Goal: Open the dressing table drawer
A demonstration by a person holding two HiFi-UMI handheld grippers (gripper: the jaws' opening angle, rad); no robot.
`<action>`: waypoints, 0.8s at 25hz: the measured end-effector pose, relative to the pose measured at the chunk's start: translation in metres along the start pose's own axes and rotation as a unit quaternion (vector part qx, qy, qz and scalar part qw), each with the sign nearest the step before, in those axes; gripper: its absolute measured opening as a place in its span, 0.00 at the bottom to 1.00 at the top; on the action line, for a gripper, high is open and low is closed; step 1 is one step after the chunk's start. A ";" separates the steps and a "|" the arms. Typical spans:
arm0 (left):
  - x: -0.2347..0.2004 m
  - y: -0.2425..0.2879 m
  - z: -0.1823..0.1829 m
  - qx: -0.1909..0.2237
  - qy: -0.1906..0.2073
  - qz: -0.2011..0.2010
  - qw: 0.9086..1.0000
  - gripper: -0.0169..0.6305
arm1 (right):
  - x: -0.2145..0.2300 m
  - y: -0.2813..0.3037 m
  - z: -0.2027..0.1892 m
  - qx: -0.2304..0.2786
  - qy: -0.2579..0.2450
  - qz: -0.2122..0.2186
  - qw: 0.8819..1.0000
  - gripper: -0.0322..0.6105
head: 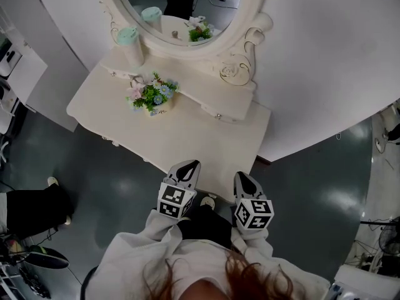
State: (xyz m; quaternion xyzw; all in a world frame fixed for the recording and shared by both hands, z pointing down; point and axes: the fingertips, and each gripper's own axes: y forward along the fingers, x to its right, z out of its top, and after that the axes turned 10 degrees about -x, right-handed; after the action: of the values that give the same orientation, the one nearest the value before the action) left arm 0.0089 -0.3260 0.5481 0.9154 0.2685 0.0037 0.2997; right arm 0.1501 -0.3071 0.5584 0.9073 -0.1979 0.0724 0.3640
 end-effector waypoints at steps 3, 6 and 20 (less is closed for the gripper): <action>-0.002 0.009 0.004 0.000 -0.007 0.001 1.000 0.06 | 0.004 0.007 0.004 -0.005 -0.003 0.005 1.000 0.11; -0.004 0.019 0.008 -0.002 -0.015 0.003 1.000 0.06 | 0.009 0.014 0.010 -0.010 -0.005 0.010 1.000 0.11; -0.018 0.088 0.031 -0.007 -0.052 -0.003 0.999 0.06 | 0.030 0.042 0.023 -0.028 -0.005 0.027 0.999 0.11</action>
State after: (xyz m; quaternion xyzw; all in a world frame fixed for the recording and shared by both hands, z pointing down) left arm 0.0419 -0.4107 0.5740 0.9114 0.2548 -0.0430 0.3202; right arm 0.1599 -0.3596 0.5769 0.8916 -0.2258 0.0719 0.3859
